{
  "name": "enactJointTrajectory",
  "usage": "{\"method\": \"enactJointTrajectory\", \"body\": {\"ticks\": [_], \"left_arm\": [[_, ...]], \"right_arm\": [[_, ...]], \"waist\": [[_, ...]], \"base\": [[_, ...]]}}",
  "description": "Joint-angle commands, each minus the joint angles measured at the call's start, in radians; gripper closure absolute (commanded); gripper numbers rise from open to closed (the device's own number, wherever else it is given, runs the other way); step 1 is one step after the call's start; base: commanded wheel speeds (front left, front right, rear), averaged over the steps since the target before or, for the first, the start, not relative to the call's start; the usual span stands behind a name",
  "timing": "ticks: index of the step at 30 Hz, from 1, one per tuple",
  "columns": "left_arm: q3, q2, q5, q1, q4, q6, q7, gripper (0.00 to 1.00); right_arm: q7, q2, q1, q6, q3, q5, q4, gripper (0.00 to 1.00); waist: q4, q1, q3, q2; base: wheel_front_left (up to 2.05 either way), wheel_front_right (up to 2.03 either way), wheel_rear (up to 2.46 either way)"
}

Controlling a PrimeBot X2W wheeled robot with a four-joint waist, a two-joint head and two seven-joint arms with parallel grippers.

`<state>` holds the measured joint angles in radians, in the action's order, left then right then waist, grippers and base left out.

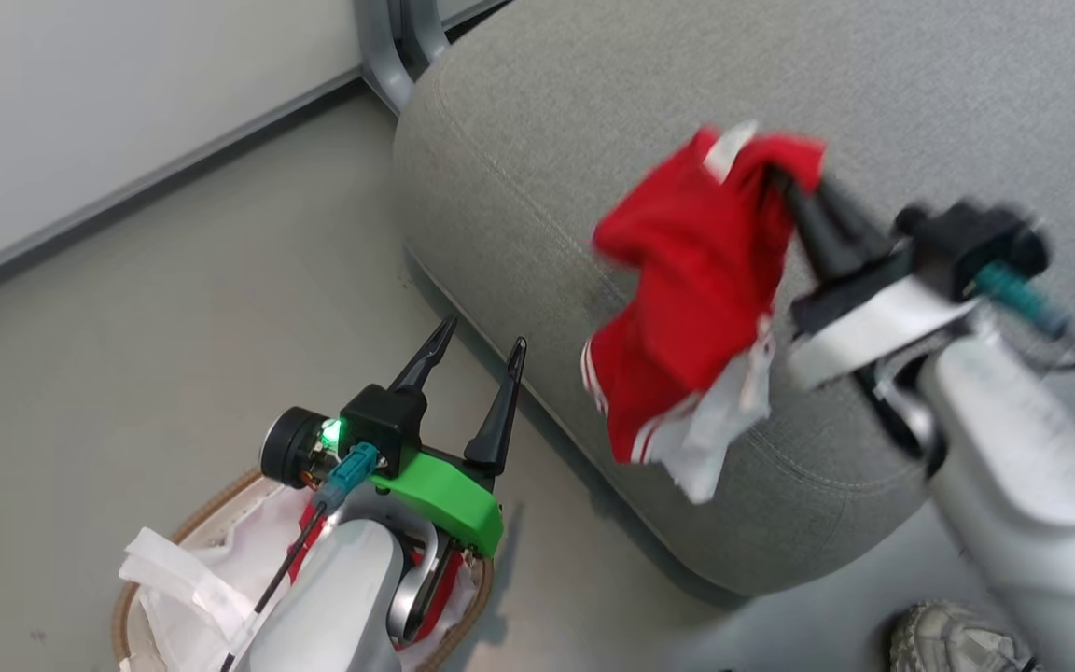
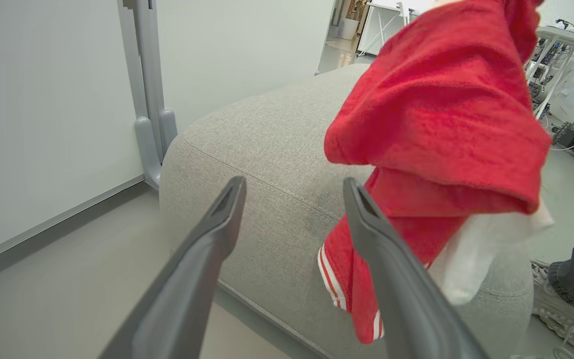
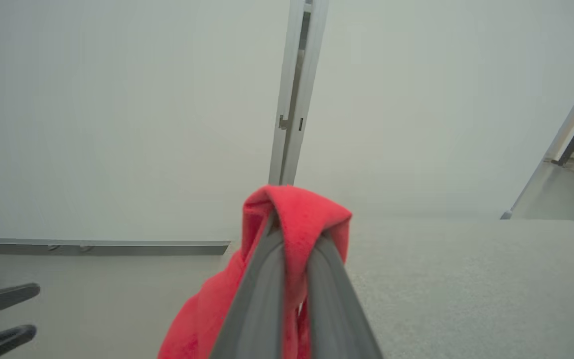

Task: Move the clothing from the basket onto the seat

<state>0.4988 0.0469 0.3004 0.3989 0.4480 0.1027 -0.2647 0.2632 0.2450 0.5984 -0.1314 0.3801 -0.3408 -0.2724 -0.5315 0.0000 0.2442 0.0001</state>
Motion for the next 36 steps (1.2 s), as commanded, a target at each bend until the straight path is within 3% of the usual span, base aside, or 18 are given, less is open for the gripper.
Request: {"method": "enactJointTrajectory", "body": {"ticks": [1,7,13,20,30,31,32,33,36], "left_arm": [[-0.006,0.006,-0.013,0.016,0.005,0.003,0.001,0.0],[-0.009,0.006,-0.045,0.041,0.02,0.011,0.001,0.0],[-0.002,0.006,-0.059,0.073,0.022,0.016,0.001,0.0],[-0.01,0.006,-0.085,0.107,0.034,0.017,0.001,0.0],[-0.022,0.006,-0.1,0.126,0.043,0.017,0.001,0.0],[-0.025,0.006,-0.099,0.124,0.043,0.016,0.001,0.0],[-0.027,0.006,-0.097,0.122,0.043,0.016,0.001,0.0],[-0.029,0.006,-0.095,0.117,0.044,0.016,0.001,0.0],[-0.038,0.006,-0.089,0.099,0.046,0.015,0.001,0.0]], "right_arm": [[0.002,0.026,0.049,0.001,-0.02,0.012,0.012,1.0],[0.002,0.131,0.232,0.001,-0.112,0.023,0.03,1.0],[0.002,0.178,0.362,0.001,-0.173,0.057,-0.022,1.0],[0.002,0.175,0.411,0.001,-0.264,0.121,-0.156,1.0],[0.001,0.111,0.311,0.001,-0.367,0.153,-0.454,1.0],[0.001,0.106,0.301,0.001,-0.389,0.158,-0.476,0.66],[0.001,0.103,0.29,0.001,-0.4,0.166,-0.489,0.42],[0.001,0.094,0.273,0.001,-0.416,0.168,-0.501,0.0],[0.001,0.082,0.219,0.001,-0.445,0.184,-0.501,0.0]], "waist": [[0.013,0.0,0.058,-0.0001],[0.065,0.0,0.128,-0.0001],[0.11,0.0,0.191,-0.0001],[0.158,0.0,0.262,-0.0001],[0.209,0.0,0.307,-0.0001],[0.211,0.0,0.304,-0.0001],[0.212,0.0,0.301,-0.0001],[0.212,0.0,0.295,-0.0001],[0.21,0.0,0.273,-0.0001]], "base": [[0.0,0.0,0.0],[0.0,0.0,0.0],[0.0,0.0,0.0],[0.0,0.0,0.0],[0.0,0.0,0.0],[0.0,0.0,0.0],[0.0,0.0,0.0],[0.0,0.0,0.0],[0.0,0.0,0.0]]}}
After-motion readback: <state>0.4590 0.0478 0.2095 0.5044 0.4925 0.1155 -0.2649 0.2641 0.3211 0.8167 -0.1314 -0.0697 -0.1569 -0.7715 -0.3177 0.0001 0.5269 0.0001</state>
